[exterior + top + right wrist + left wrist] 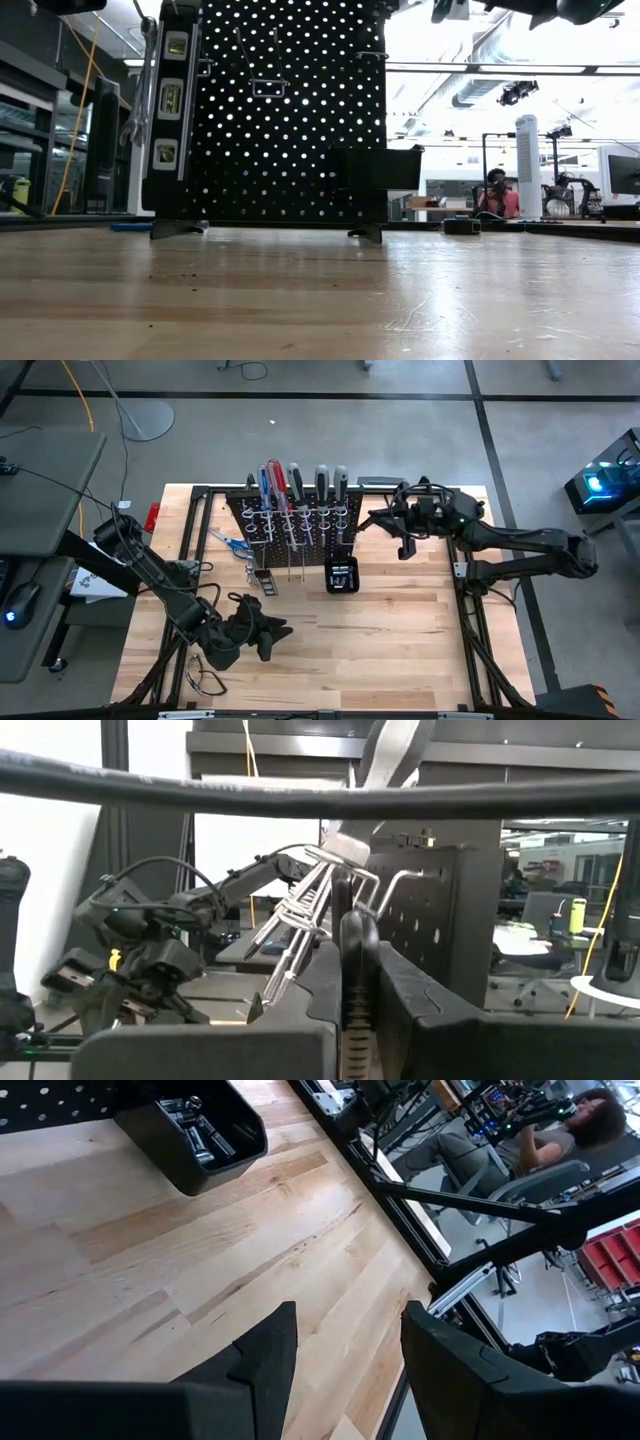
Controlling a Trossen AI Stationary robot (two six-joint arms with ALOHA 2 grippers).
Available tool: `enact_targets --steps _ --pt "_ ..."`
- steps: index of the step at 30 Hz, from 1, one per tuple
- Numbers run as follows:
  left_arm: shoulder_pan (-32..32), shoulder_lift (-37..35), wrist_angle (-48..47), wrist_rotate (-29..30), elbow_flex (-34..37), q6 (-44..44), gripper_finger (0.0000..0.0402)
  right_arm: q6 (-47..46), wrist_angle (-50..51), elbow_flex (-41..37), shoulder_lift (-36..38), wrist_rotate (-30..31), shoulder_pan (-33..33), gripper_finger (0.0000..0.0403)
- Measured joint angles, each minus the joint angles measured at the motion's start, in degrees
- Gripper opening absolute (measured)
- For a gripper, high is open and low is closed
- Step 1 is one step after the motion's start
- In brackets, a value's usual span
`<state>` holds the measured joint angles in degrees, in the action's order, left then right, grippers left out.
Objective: Hang tools onto peg board
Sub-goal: Hang the black pliers on the pegboard
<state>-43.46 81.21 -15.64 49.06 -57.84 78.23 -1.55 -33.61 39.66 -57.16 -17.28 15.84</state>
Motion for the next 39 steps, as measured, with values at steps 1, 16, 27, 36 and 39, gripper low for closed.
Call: enact_targets --steps 1,16,27,36,39 --pt "0.0 0.0 -0.04 0.0 0.0 -0.16 0.0161 -0.15 -0.45 0.0 -0.63 0.06 0.0 0.0014" --pt "0.0 0.0 -0.38 0.0 0.0 -0.43 0.0161 -1.15 -3.14 0.02 -2.14 0.47 1.53 0.0014" --pt "0.0 0.0 -1.09 0.0 0.0 -0.43 0.0161 -1.53 1.29 0.87 -2.06 -0.16 1.51 0.0014" --pt "0.0 0.0 -1.14 0.0 0.0 -0.43 0.0161 -0.91 4.44 0.87 -1.65 -0.14 1.53 0.0014" --pt "0.0 0.0 -1.28 0.01 0.0 -0.43 0.0161 -0.99 5.61 0.88 -1.56 0.31 1.52 0.0014"
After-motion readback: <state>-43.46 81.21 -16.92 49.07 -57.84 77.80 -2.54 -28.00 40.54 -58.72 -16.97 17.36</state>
